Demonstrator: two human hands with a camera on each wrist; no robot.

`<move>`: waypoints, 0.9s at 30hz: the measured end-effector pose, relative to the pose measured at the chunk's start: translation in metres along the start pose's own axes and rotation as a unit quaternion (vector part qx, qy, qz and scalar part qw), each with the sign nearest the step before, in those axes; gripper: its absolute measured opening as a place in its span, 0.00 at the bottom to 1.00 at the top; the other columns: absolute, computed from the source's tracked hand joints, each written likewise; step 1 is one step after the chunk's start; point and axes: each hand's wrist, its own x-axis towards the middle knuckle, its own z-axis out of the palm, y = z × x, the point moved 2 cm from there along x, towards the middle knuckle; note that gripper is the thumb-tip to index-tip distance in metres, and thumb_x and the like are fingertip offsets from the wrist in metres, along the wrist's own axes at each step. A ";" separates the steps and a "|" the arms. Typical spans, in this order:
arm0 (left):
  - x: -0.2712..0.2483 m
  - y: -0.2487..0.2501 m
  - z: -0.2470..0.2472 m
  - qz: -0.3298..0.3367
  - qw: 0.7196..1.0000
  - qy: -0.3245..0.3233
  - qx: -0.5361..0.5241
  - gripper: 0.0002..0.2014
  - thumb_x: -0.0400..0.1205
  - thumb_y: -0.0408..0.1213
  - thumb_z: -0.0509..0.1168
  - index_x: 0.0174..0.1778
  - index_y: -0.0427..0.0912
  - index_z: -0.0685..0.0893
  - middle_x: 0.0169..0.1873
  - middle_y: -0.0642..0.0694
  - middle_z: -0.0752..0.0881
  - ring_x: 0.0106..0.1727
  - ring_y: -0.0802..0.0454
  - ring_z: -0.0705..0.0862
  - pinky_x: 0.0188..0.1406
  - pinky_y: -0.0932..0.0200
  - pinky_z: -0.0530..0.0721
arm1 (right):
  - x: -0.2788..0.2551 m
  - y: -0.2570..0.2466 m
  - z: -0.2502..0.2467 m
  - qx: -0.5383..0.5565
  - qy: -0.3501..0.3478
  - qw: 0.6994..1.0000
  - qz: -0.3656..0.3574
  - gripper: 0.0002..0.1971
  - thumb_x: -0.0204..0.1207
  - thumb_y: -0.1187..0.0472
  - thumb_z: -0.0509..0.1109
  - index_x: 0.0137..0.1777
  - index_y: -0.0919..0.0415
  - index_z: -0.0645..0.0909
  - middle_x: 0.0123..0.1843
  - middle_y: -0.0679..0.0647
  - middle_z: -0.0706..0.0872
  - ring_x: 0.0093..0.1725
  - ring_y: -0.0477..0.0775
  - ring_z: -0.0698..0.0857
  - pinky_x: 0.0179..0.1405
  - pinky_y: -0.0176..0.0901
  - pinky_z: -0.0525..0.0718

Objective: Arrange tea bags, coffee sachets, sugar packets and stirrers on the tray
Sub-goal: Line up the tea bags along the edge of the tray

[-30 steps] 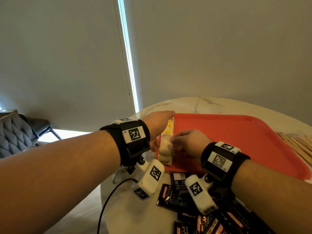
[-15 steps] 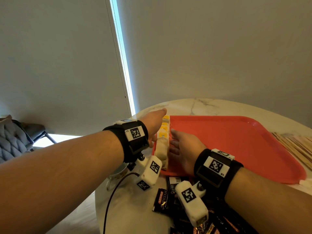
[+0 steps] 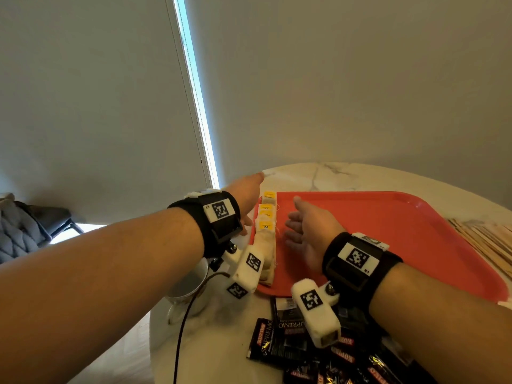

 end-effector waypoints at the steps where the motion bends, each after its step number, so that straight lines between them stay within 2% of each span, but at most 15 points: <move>1: 0.005 0.004 -0.001 0.000 1.000 0.005 -0.004 0.38 0.90 0.63 0.56 0.92 0.45 0.58 0.86 0.30 0.67 0.78 0.21 0.74 0.73 0.26 0.75 | 0.006 -0.004 0.000 0.003 0.004 1.000 -0.001 0.33 0.86 0.40 0.64 0.80 0.65 0.72 0.79 0.62 0.77 0.77 0.62 0.77 0.66 0.55 0.78; 6: 0.033 0.021 0.000 0.001 0.999 0.025 -0.019 0.40 0.90 0.63 0.56 0.91 0.40 0.59 0.84 0.27 0.69 0.79 0.22 0.74 0.76 0.28 0.73 | 0.030 -0.015 0.004 0.021 0.000 1.000 0.005 0.37 0.84 0.37 0.65 0.82 0.65 0.69 0.81 0.63 0.75 0.80 0.64 0.74 0.76 0.61 0.75; 9: 0.046 0.022 0.001 -0.007 0.999 0.024 -0.027 0.41 0.89 0.65 0.56 0.91 0.39 0.59 0.83 0.27 0.71 0.80 0.26 0.74 0.79 0.29 0.72 | 0.039 -0.017 0.007 0.034 -0.008 0.999 0.015 0.38 0.83 0.36 0.66 0.82 0.65 0.68 0.81 0.63 0.75 0.79 0.64 0.74 0.76 0.62 0.76; 12: 0.058 0.023 0.000 -0.007 0.999 0.028 -0.027 0.41 0.90 0.64 0.56 0.90 0.38 0.60 0.81 0.27 0.74 0.80 0.27 0.76 0.78 0.32 0.73 | 0.047 -0.019 0.009 0.037 -0.012 0.999 0.016 0.37 0.83 0.37 0.66 0.82 0.65 0.69 0.79 0.63 0.77 0.77 0.62 0.77 0.72 0.59 0.78; 14: 0.065 0.023 -0.001 -0.005 0.999 0.029 -0.025 0.40 0.89 0.64 0.57 0.89 0.38 0.62 0.74 0.27 0.79 0.77 0.28 0.79 0.75 0.33 0.75 | 0.055 -0.020 0.008 0.037 -0.018 0.999 0.011 0.35 0.84 0.38 0.65 0.80 0.65 0.70 0.73 0.63 0.81 0.69 0.60 0.82 0.69 0.57 0.79; 15: 0.069 0.023 0.000 -0.002 0.999 0.030 -0.022 0.39 0.89 0.63 0.57 0.88 0.37 0.63 0.66 0.27 0.82 0.74 0.28 0.81 0.73 0.33 0.76 | 0.057 -0.019 0.007 0.035 -0.022 0.999 0.010 0.34 0.85 0.39 0.64 0.79 0.66 0.71 0.65 0.62 0.85 0.61 0.57 0.85 0.67 0.55 0.80; 16: 0.071 0.022 0.000 0.001 0.999 0.033 -0.017 0.39 0.89 0.63 0.57 0.87 0.37 0.64 0.57 0.29 0.82 0.70 0.28 0.84 0.71 0.34 0.77 | 0.059 -0.018 0.008 0.035 -0.026 0.999 0.010 0.32 0.86 0.40 0.64 0.78 0.66 0.72 0.57 0.59 0.86 0.54 0.55 0.85 0.62 0.53 0.82; 17: 0.072 0.021 0.001 0.003 0.999 0.036 -0.012 0.39 0.89 0.64 0.58 0.87 0.38 0.65 0.52 0.31 0.81 0.66 0.29 0.86 0.69 0.35 0.77 | 0.059 -0.017 0.008 0.031 -0.031 0.999 0.013 0.31 0.87 0.41 0.63 0.77 0.66 0.73 0.52 0.57 0.86 0.50 0.53 0.86 0.56 0.50 0.83; 18: 0.073 0.020 0.002 0.006 0.999 0.039 -0.009 0.39 0.88 0.65 0.58 0.87 0.39 0.65 0.51 0.32 0.79 0.64 0.29 0.88 0.68 0.35 0.77 | 0.059 -0.016 0.009 0.026 -0.037 0.999 0.015 0.30 0.87 0.41 0.63 0.77 0.66 0.73 0.52 0.57 0.86 0.50 0.53 0.86 0.52 0.49 0.83; 20: 0.075 0.019 0.004 0.012 0.999 0.040 -0.007 0.40 0.87 0.66 0.59 0.88 0.40 0.65 0.52 0.32 0.79 0.61 0.30 0.89 0.67 0.35 0.78 | 0.062 -0.014 0.009 0.024 -0.040 0.999 0.019 0.30 0.87 0.41 0.64 0.76 0.65 0.73 0.57 0.58 0.87 0.56 0.55 0.87 0.53 0.50 0.85; 22: 0.075 0.019 0.004 0.013 0.999 0.034 -0.003 0.41 0.87 0.67 0.59 0.88 0.40 0.65 0.55 0.30 0.81 0.61 0.30 0.89 0.64 0.36 0.80 | 0.063 -0.015 0.009 0.023 -0.034 0.999 0.026 0.25 0.86 0.41 0.64 0.67 0.63 0.77 0.52 0.57 0.87 0.54 0.55 0.88 0.53 0.51 0.86; 24: 0.075 0.020 0.004 0.013 0.999 0.031 -0.001 0.41 0.87 0.67 0.59 0.86 0.39 0.67 0.55 0.30 0.82 0.60 0.31 0.90 0.52 0.43 0.82 | 0.066 -0.018 0.009 0.030 -0.023 0.999 0.023 0.23 0.86 0.40 0.64 0.62 0.62 0.77 0.52 0.57 0.87 0.52 0.55 0.87 0.52 0.51 0.85; 25: 0.074 0.021 0.003 0.012 0.999 0.031 -0.002 0.41 0.87 0.67 0.59 0.86 0.38 0.67 0.54 0.31 0.82 0.60 0.32 0.90 0.49 0.44 0.81 | 0.068 -0.020 0.008 0.030 -0.015 0.999 0.017 0.26 0.85 0.39 0.65 0.66 0.63 0.77 0.57 0.58 0.86 0.55 0.56 0.86 0.55 0.52 0.84; 26: 0.074 0.022 0.002 0.011 1.000 0.027 -0.006 0.41 0.87 0.67 0.59 0.87 0.38 0.66 0.57 0.30 0.81 0.61 0.31 0.89 0.51 0.43 0.81 | 0.070 -0.022 0.008 0.027 -0.006 1.000 0.012 0.29 0.84 0.38 0.66 0.71 0.63 0.76 0.64 0.59 0.85 0.61 0.58 0.85 0.57 0.53 0.84; 27: 0.075 0.023 0.002 0.008 1.000 0.021 -0.012 0.41 0.88 0.66 0.58 0.87 0.38 0.65 0.62 0.28 0.81 0.64 0.30 0.87 0.59 0.40 0.81 | 0.073 -0.024 0.008 0.025 0.002 1.000 0.011 0.32 0.83 0.37 0.66 0.74 0.64 0.75 0.69 0.60 0.83 0.66 0.60 0.83 0.59 0.54 0.83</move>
